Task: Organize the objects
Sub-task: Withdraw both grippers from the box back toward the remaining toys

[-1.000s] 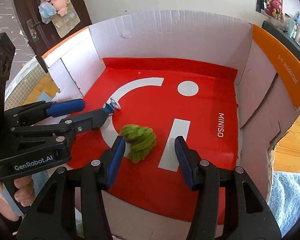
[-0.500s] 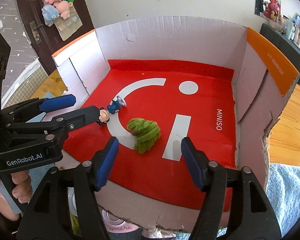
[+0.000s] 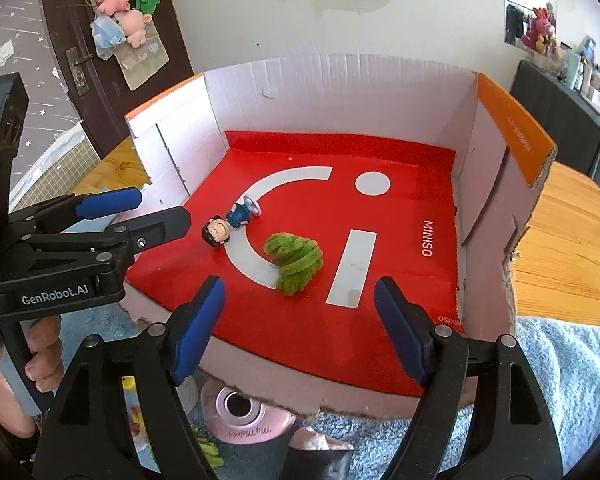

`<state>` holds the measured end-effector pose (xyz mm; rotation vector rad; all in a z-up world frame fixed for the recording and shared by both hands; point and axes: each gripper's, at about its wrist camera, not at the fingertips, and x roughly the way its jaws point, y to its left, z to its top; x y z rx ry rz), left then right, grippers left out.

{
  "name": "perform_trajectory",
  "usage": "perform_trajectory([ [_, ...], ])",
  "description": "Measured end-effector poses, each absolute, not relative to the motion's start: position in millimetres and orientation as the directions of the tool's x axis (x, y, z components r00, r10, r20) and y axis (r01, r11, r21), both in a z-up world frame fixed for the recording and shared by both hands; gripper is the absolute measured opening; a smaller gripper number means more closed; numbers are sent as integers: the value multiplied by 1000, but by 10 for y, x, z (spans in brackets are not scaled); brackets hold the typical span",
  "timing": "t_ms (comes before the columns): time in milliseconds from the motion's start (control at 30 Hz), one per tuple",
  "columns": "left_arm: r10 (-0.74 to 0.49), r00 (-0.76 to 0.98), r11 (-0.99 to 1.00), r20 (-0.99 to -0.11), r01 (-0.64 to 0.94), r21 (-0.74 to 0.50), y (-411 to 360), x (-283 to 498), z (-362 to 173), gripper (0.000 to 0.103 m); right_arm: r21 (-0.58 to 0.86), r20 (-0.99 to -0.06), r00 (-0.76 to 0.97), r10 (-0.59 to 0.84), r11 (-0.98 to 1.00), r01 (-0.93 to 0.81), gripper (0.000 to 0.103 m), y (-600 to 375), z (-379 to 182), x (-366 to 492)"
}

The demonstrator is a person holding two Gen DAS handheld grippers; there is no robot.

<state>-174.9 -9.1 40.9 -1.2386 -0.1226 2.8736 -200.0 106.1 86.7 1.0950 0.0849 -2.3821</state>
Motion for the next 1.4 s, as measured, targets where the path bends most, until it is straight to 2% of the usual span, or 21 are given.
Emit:
perform_trajectory([
  [133,26,-696,-998,-718,29,-64,-97,-1704,428,88,154,-712,-553,-433,-864,479,83,1081,903,-1920],
  [200,19,-699,-997,-715,36,-62,-108,-1681,437,95,147,-707,-562,-430,-866,477,84,1100,918,-1879],
  [333,14,-708,-996,-706,49,-69,-150,-1630,463,99,149,-696,-574,-431,-869,473,92,1144,953,-1810],
  [400,10,-711,-996,-703,53,-68,-166,-1599,474,101,144,-691,-582,-429,-871,471,92,1166,971,-1764],
  [800,-14,-738,-999,-674,42,-26,-82,-1333,555,101,186,-660,-587,-469,-859,477,93,1258,1036,-1523],
  [1400,11,-743,-998,-670,28,-47,-54,-998,517,103,190,-645,-613,-456,-873,449,93,1368,984,-1255],
])
